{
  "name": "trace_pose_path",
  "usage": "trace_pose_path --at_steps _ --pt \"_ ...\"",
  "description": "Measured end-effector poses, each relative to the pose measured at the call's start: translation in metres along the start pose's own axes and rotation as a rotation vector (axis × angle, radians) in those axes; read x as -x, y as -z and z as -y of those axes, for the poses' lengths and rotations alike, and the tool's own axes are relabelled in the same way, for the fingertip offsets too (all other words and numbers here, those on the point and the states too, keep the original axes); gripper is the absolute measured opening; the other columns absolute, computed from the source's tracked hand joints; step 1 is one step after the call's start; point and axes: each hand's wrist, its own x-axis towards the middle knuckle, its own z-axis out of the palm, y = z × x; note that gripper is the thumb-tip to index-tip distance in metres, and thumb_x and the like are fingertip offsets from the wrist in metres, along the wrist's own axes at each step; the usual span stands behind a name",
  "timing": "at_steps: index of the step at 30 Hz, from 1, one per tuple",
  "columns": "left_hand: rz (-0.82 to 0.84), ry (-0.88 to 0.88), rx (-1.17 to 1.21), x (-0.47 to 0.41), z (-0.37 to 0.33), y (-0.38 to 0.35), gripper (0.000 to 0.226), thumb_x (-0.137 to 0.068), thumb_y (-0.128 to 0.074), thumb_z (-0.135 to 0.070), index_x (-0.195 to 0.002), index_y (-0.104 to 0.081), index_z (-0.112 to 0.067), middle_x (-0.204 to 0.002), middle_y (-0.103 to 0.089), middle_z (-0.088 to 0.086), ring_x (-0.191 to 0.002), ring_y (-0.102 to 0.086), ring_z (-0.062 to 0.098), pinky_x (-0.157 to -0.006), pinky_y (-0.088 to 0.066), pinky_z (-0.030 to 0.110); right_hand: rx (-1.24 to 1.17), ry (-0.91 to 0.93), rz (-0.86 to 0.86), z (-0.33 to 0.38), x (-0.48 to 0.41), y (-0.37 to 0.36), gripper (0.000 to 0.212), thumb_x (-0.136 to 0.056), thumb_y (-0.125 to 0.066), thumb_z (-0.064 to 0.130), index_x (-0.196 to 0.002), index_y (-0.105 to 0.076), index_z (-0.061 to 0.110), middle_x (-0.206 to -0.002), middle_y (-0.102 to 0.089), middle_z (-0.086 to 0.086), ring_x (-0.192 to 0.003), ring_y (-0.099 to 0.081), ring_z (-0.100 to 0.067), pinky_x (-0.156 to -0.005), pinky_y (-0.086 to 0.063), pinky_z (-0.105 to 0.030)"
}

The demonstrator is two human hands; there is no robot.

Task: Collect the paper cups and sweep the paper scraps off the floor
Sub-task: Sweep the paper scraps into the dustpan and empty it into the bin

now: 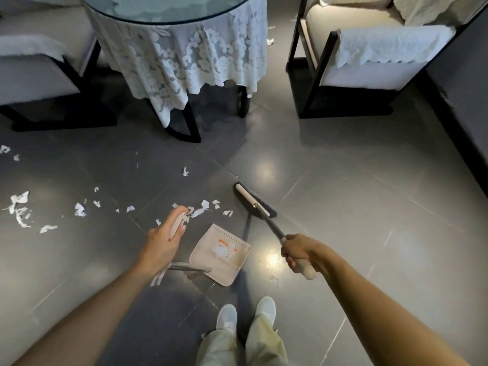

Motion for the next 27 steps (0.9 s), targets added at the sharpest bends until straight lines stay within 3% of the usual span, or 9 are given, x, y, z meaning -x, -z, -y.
trace_pose_path --at_steps 2,4,7,11,13,16,20,24,27 --pt "-0.004 -0.023 0.01 -0.001 -0.002 -0.001 0.036 -0.096 -0.051 -0.014 -0.127 -0.052 -0.031 -0.09 -0.063 0.011 -0.07 -0.053 0.033 -0.069 -0.039 0.03 -0.05 -0.017 0.043 0.002 0.006 -0.016 0.037 -0.089 -0.049 0.007 -0.126 -0.054 0.004 -0.087 -0.058 -0.012 -0.073 -0.054 -0.02 -0.071 -0.053 -0.027" --pt "-0.02 -0.06 0.019 -0.001 -0.007 -0.004 0.035 -0.096 -0.052 -0.011 -0.126 -0.053 -0.027 -0.092 -0.064 0.011 -0.076 -0.055 0.035 -0.07 -0.038 0.029 -0.109 -0.081 0.085 0.006 0.016 -0.03 0.029 -0.089 -0.05 0.007 -0.116 -0.058 0.006 -0.084 -0.059 -0.011 -0.067 -0.055 -0.018 -0.068 -0.051 -0.027" --pt "-0.038 -0.074 0.025 -0.001 -0.013 -0.006 0.036 -0.095 -0.052 -0.01 -0.129 -0.053 -0.023 -0.103 -0.066 0.014 -0.079 -0.055 0.031 -0.072 -0.036 0.026 -0.43 -0.183 0.206 0.015 0.035 -0.034 0.014 -0.092 -0.045 0.003 -0.089 -0.058 0.003 -0.052 -0.052 -0.005 -0.036 -0.046 -0.009 -0.039 -0.039 -0.017" --pt "-0.012 -0.044 0.058 0.0 -0.012 -0.004 0.038 -0.096 -0.05 -0.012 -0.132 -0.05 -0.024 -0.115 -0.064 0.01 -0.095 -0.058 0.034 -0.082 -0.04 0.031 -0.739 -0.202 0.325 0.028 0.057 -0.022 0.017 -0.095 -0.039 0.001 -0.081 -0.048 0.004 -0.041 -0.043 -0.002 -0.027 -0.039 -0.006 -0.028 -0.033 -0.013" --pt "-0.04 -0.024 0.099 0.005 -0.01 -0.001 0.037 -0.096 -0.05 -0.011 -0.132 -0.05 -0.023 -0.116 -0.063 0.01 -0.098 -0.057 0.035 -0.086 -0.042 0.035 -0.675 -0.17 0.322 0.036 0.066 -0.024 0.014 -0.096 -0.039 0.002 -0.088 -0.05 0.003 -0.041 -0.042 -0.002 -0.027 -0.039 -0.006 -0.029 -0.033 -0.013" --pt "-0.079 -0.005 0.11 0.014 -0.004 0.01 0.036 -0.096 -0.051 -0.01 -0.13 -0.051 -0.022 -0.104 -0.065 0.016 -0.079 -0.056 0.031 -0.073 -0.042 0.032 -0.437 -0.044 0.192 0.048 0.067 -0.032 0.02 -0.094 -0.043 0.003 -0.11 -0.055 0.004 -0.053 -0.045 -0.004 -0.037 -0.041 -0.007 -0.036 -0.036 -0.014" --pt "-0.132 0.068 0.141 0.027 0.008 0.026 0.036 -0.096 -0.052 -0.012 -0.13 -0.052 -0.025 -0.1 -0.065 0.012 -0.086 -0.061 0.04 -0.072 -0.045 0.034 -0.303 0.129 0.088 0.061 0.053 -0.028 0.014 -0.094 -0.044 0.002 -0.1 -0.053 0.011 -0.059 -0.046 -0.006 -0.038 -0.042 -0.007 -0.039 -0.039 -0.017" --pt "-0.189 0.168 0.167 0.035 0.021 0.036 0.035 -0.096 -0.053 -0.017 -0.129 -0.051 -0.029 -0.086 -0.064 0.009 -0.057 -0.052 0.026 -0.061 -0.042 0.032 -0.23 0.21 0.06 0.08 0.021 -0.017 0.017 -0.095 -0.045 0.002 -0.104 -0.051 0.016 -0.062 -0.048 -0.007 -0.041 -0.043 -0.008 -0.039 -0.041 -0.017" --pt "-0.23 0.24 0.218 0.043 0.028 0.041 0.037 -0.096 -0.053 -0.018 -0.13 -0.051 -0.033 -0.102 -0.065 0.001 -0.078 -0.059 0.019 -0.072 -0.042 0.028 -0.166 0.233 0.071 0.102 -0.009 -0.004 0.02 -0.095 -0.044 0.001 -0.106 -0.048 0.017 -0.062 -0.048 -0.008 -0.043 -0.043 -0.01 -0.038 -0.041 -0.018"
